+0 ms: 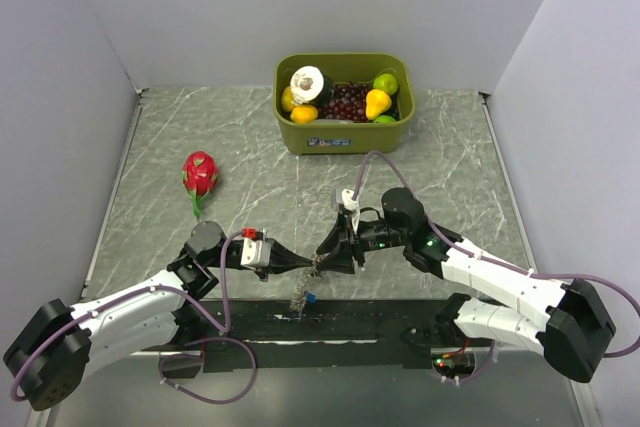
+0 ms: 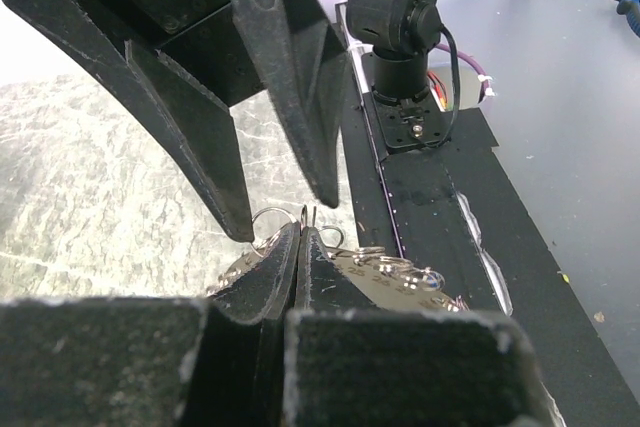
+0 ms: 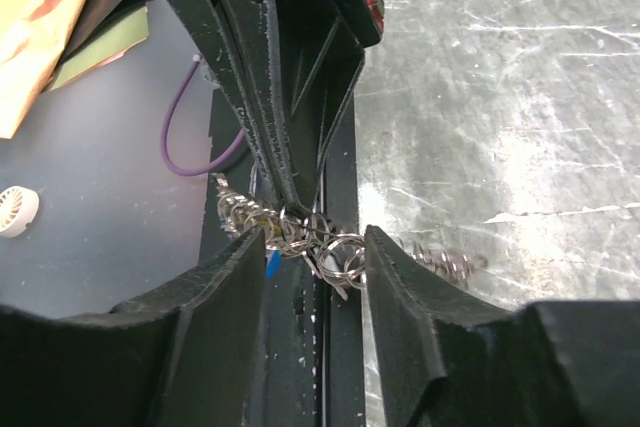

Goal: Put the keys on the keyring

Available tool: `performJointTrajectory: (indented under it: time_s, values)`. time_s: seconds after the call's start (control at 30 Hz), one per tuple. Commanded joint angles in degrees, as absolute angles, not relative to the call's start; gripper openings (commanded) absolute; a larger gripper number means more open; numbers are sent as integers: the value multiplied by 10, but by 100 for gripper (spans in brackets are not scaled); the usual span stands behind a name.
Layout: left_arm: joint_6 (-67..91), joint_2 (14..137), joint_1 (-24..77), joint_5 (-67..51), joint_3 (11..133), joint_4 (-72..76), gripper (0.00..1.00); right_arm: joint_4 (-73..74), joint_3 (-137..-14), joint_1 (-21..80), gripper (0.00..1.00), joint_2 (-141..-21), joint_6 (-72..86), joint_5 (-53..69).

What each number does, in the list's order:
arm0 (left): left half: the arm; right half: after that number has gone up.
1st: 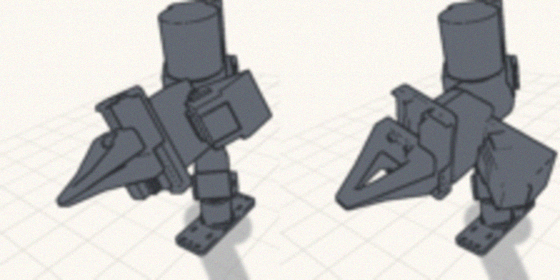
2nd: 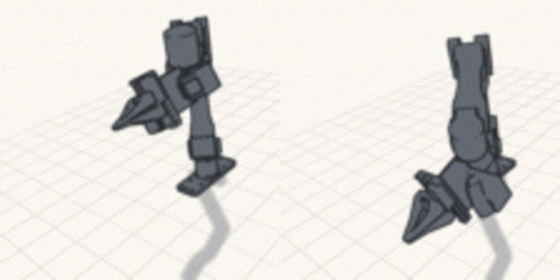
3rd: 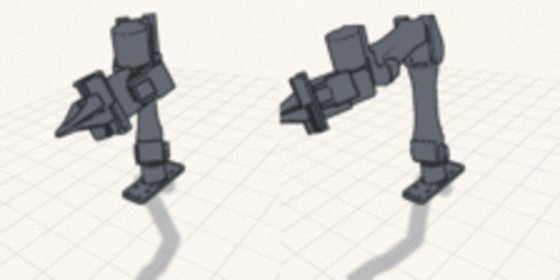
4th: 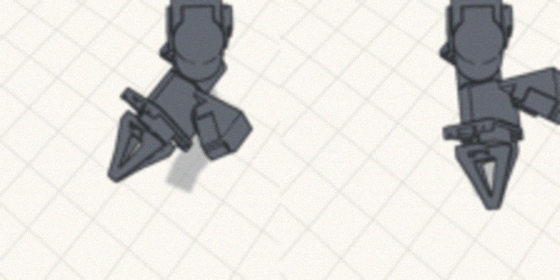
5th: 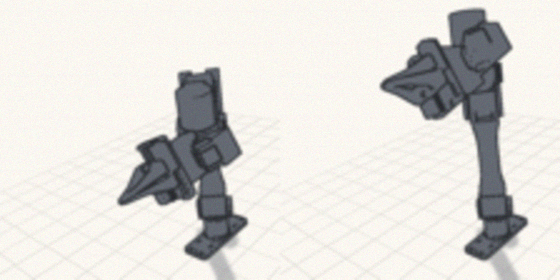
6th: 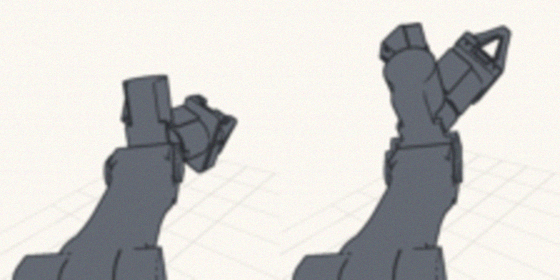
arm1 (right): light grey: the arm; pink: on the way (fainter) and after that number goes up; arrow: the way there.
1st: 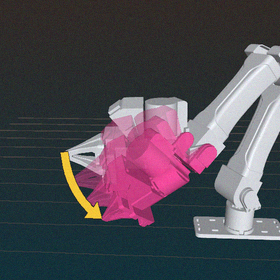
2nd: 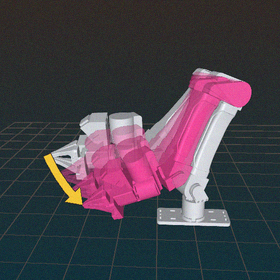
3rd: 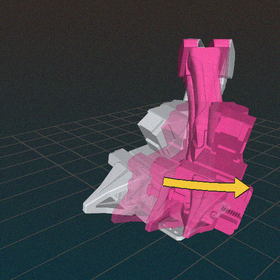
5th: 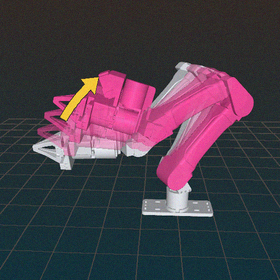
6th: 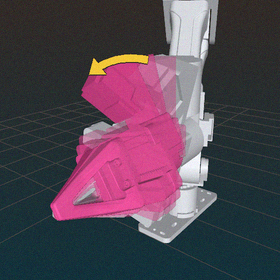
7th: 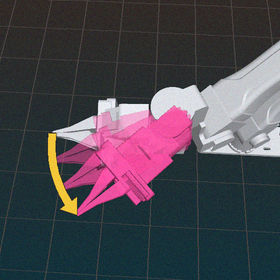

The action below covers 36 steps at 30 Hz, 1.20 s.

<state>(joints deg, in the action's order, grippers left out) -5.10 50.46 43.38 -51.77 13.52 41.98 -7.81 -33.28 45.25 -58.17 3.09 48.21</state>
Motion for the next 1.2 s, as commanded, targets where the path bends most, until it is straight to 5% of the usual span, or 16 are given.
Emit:
performJointTrajectory:
  time_s: [0.0, 0.23, 0.43, 0.7, 0.83, 1.17]
  values:
    - [-48, 494, 436, -521, 164, 466, 1, -91, -328, 457, 54, -570, 29, 494]
    - [-41, 488, 436, -525, 159, 479, 1, -100, -328, 460, 49, -578, 34, 483]
    - [-32, 484, 436, -530, 151, 509, 1, -118, -343, 463, 28, -609, 59, 473]
    - [-34, 483, 436, -529, 158, 491, 1, -104, -355, 471, 18, -617, 53, 457]
    - [-40, 492, 436, -529, 166, 469, 1, -98, -358, 471, 0, -610, 47, 445]
    - [-80, 491, 436, -519, 192, 368, 1, -23, -409, 471, 0, -628, -14, 438]
